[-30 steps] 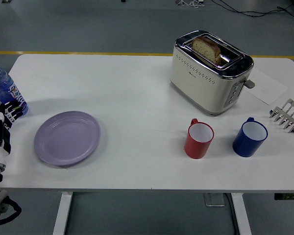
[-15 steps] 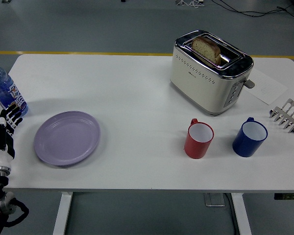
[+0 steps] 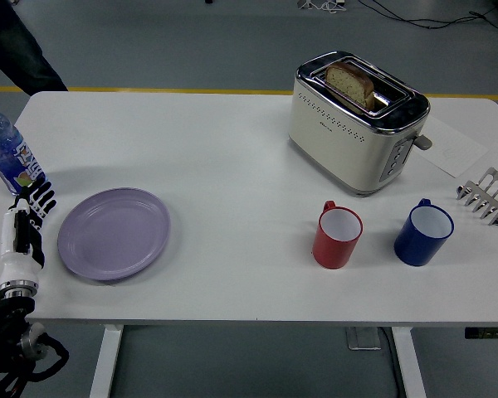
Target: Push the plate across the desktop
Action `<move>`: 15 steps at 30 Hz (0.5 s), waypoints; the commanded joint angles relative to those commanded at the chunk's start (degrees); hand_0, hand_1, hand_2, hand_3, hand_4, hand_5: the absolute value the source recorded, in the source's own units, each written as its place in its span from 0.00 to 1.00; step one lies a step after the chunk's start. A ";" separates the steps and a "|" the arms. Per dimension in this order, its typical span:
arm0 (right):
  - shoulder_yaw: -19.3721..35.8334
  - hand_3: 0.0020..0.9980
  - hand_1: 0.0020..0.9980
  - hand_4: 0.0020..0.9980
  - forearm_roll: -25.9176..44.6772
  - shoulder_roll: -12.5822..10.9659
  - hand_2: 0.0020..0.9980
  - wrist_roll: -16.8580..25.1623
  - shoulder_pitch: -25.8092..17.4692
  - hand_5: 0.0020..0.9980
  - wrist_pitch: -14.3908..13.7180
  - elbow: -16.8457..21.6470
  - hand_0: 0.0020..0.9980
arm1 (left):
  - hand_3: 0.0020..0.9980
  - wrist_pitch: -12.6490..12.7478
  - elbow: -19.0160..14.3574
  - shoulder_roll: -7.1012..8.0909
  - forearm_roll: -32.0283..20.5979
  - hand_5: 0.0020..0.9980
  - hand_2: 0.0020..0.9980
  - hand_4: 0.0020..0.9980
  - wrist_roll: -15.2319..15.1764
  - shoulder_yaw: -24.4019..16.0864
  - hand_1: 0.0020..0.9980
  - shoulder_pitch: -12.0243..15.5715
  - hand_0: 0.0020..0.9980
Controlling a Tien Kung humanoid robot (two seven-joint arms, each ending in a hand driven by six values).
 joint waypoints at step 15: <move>-0.15 0.66 0.66 0.52 -0.50 0.26 0.73 -0.28 0.09 0.46 0.22 0.14 0.67 | 0.74 0.53 0.31 -1.94 -0.12 1.00 0.81 0.50 0.00 0.68 0.81 -0.26 0.79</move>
